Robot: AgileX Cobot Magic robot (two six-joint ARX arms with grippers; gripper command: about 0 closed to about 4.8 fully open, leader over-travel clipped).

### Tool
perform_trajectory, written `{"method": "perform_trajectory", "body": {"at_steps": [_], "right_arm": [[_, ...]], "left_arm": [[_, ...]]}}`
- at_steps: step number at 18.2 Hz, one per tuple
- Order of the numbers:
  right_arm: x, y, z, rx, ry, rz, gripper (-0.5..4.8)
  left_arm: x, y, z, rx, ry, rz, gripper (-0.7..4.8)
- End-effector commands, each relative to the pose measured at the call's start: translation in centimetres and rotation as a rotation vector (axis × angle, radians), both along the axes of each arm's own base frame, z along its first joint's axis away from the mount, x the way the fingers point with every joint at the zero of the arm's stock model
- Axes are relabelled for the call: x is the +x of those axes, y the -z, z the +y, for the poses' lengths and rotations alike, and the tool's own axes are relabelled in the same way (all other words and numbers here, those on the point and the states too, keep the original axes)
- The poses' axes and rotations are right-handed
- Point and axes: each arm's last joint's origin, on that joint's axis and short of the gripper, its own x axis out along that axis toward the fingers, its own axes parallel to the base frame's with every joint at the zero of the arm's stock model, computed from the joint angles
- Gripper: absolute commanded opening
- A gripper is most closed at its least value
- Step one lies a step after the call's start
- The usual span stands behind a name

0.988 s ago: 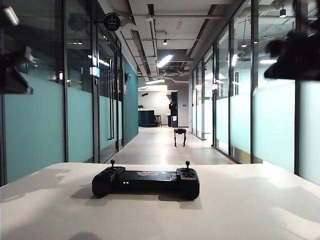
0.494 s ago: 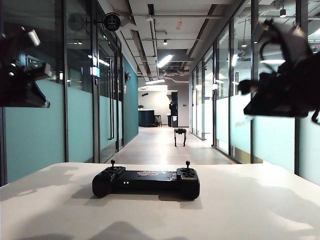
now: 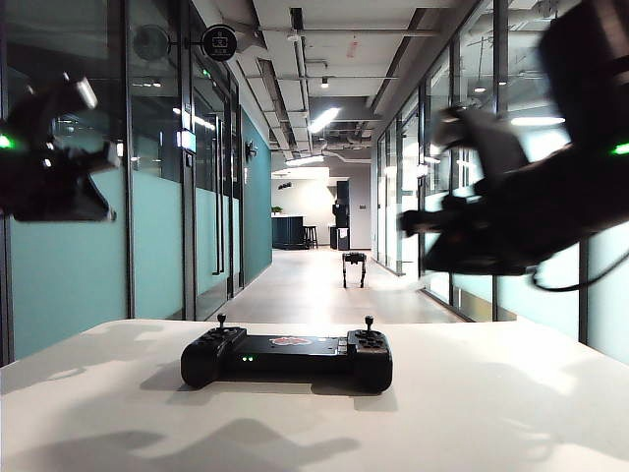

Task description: Push the left joystick on the remote control sitting on the white table backward to make the robot dog back up in a straight line until it returns close to you.

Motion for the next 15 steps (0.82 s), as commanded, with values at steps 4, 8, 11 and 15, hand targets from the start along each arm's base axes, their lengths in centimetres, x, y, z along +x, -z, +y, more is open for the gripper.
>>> {"method": "perform_trajectory", "body": {"at_steps": [4,8,11,15], "right_arm": [[1.7,1.3,2.2,0.03,-0.014,0.044,-0.02],[2.5,2.6,3.1,0.065,0.028,0.106,2.45],[2.9,3.3,3.3,0.062,0.088,0.123,3.7],[3.7,3.8,4.0,0.061,0.086,0.127,4.29]], "left_arm": [[1.1,0.2,-1.0,-0.008,0.047,-0.026,-0.06],[2.2,0.2,-2.2,-0.01,0.086,-0.024,-0.06],[2.4,-0.1,-3.0,-0.011,0.107,-0.039,-0.06],[2.3,-0.1,-3.4,-0.011,0.116,-0.04,-0.06]]}}
